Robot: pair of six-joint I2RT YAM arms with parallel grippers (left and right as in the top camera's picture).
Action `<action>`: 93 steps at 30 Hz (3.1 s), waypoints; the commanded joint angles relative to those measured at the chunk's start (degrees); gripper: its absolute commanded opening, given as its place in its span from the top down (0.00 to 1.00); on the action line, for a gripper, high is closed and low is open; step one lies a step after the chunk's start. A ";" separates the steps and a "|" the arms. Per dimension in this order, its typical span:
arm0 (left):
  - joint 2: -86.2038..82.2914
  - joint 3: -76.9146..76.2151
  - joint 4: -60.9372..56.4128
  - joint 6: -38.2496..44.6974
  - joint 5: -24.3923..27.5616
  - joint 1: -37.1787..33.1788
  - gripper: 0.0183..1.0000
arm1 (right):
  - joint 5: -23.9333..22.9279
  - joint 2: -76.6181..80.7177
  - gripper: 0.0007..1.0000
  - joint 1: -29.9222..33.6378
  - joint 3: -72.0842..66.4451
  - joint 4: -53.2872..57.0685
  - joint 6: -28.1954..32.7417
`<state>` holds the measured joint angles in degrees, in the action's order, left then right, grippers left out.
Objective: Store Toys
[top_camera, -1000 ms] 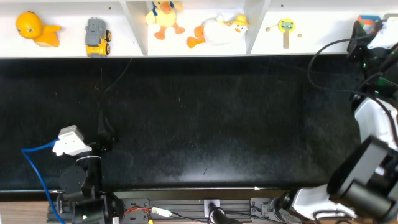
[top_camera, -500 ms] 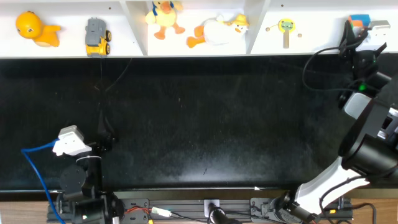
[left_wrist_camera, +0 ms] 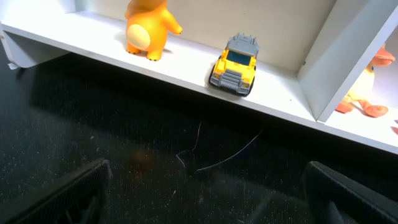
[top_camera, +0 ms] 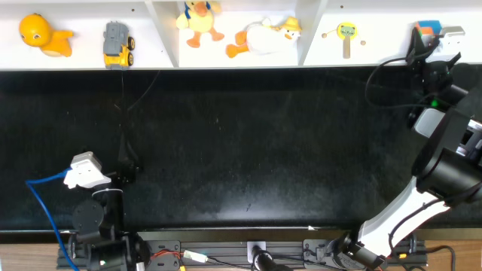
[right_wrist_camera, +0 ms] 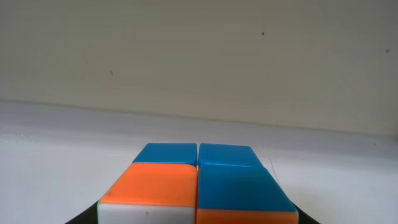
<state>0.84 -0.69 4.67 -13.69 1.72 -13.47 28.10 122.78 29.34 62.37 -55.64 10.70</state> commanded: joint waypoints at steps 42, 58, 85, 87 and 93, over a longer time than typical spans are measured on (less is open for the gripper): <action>-0.68 0.22 0.02 -0.98 0.13 0.33 0.00 | -8.61 -33.33 0.00 -1.31 1.64 63.80 5.84; -0.68 0.22 0.00 -0.98 0.13 0.33 0.00 | -5.79 -53.11 0.00 -21.18 1.64 83.56 11.43; -0.68 0.22 0.00 -0.98 0.13 0.33 0.00 | -5.25 -61.77 0.00 -36.17 1.64 102.36 -7.52; -0.68 0.22 0.00 -0.98 0.13 0.33 0.00 | -5.25 -61.70 0.00 -36.17 1.64 102.36 -7.52; -0.68 0.22 0.00 -0.98 0.13 0.33 0.00 | -5.25 -63.93 0.00 -36.17 1.53 102.36 -7.52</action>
<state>0.86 -0.69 4.67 -13.69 1.72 -13.47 22.46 60.75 -6.52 63.72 46.74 3.60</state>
